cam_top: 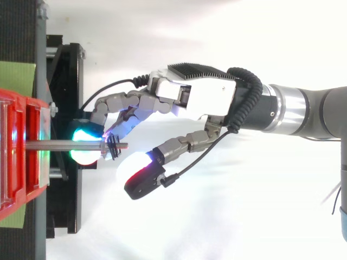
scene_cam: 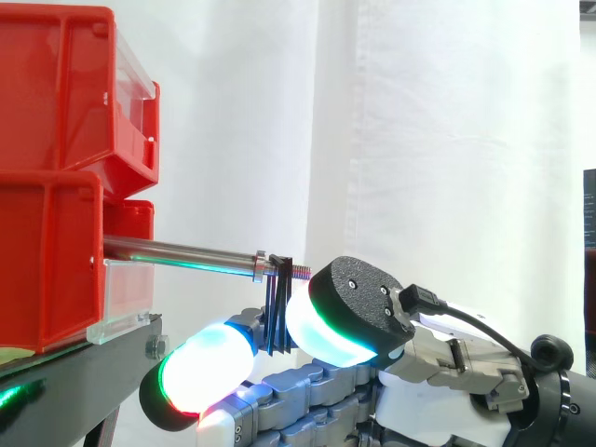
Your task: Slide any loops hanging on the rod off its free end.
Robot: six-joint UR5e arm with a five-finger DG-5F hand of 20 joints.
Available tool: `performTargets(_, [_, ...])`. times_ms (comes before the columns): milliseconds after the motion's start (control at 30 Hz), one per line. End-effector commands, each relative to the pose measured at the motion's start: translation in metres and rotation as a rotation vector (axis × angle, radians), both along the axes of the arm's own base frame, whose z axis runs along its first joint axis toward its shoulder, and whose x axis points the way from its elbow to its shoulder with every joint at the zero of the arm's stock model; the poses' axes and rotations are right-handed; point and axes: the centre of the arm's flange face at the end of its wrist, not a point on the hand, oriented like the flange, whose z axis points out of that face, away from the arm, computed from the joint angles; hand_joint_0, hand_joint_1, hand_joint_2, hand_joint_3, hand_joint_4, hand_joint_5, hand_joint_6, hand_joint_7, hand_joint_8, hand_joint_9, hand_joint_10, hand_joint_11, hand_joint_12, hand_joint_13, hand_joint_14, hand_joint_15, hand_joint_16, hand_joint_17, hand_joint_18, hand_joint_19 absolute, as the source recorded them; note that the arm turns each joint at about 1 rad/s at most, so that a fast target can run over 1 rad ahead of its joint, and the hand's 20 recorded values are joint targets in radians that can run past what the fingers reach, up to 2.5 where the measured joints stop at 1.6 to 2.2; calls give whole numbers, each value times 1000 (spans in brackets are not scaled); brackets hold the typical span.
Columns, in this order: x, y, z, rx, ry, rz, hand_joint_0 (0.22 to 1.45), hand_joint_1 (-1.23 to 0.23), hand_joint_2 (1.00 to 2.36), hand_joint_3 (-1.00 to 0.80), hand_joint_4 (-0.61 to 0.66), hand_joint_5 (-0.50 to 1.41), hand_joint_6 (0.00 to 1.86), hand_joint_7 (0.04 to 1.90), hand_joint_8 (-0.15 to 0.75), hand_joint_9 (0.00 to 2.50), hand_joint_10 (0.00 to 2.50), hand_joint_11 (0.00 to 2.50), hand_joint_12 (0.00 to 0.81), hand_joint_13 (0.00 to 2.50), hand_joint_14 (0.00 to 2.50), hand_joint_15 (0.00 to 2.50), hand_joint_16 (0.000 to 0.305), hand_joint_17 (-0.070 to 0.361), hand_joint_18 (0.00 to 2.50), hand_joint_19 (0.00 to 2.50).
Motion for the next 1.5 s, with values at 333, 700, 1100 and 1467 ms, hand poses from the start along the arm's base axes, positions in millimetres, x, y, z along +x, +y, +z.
performTargets(333, [0,-4,1,2,-1,-3,601,-642,1011,-324,196,-97,502,1182,255,896,5,182,260,979,14,412,39,88,813,656])
performTargets(700, [1,-5,3,2,-5,-5,588,-628,1011,-347,194,-98,502,1176,256,902,6,193,263,981,16,418,39,88,814,654])
performTargets(1100, [2,-7,5,4,-12,1,591,-625,1011,-338,199,-95,502,1186,256,916,6,196,264,990,14,418,39,88,814,664])
performTargets(1467, [1,-12,4,-4,-9,12,594,-626,1011,-335,202,-91,502,1198,264,931,6,212,263,992,15,429,39,88,817,657])
